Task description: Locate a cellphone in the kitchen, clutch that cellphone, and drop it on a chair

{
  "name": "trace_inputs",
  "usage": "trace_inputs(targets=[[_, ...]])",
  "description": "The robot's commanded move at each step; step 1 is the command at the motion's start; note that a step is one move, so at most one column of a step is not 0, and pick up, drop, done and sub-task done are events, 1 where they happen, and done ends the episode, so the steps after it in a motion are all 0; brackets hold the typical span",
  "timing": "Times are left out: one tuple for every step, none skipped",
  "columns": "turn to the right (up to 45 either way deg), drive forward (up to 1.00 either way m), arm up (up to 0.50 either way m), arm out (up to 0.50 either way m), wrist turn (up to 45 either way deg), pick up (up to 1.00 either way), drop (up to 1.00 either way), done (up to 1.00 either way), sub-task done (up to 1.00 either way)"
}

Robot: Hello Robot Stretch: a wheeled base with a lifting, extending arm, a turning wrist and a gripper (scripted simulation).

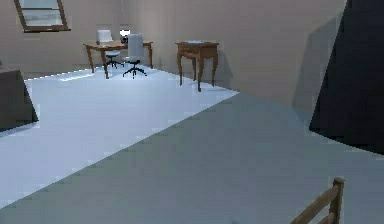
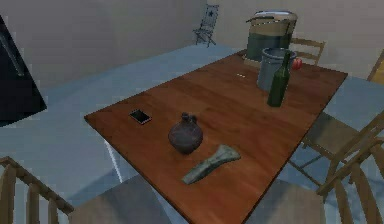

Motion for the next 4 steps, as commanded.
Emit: trace_inputs(targets=[[-12.0,0.00,0.00,0.00,0.0,0.00,0.00,0.00,0.00],[21.0,0.00,0.00,0.00,0.0,0.00,0.00,0.00,0.00],[0.0,0.25,0.00,0.00,0.0,0.00,0.00,0.00,0.00],[0.0,0.00,0.50,0.00,0.0,0.00,0.00,0.00,0.00]])
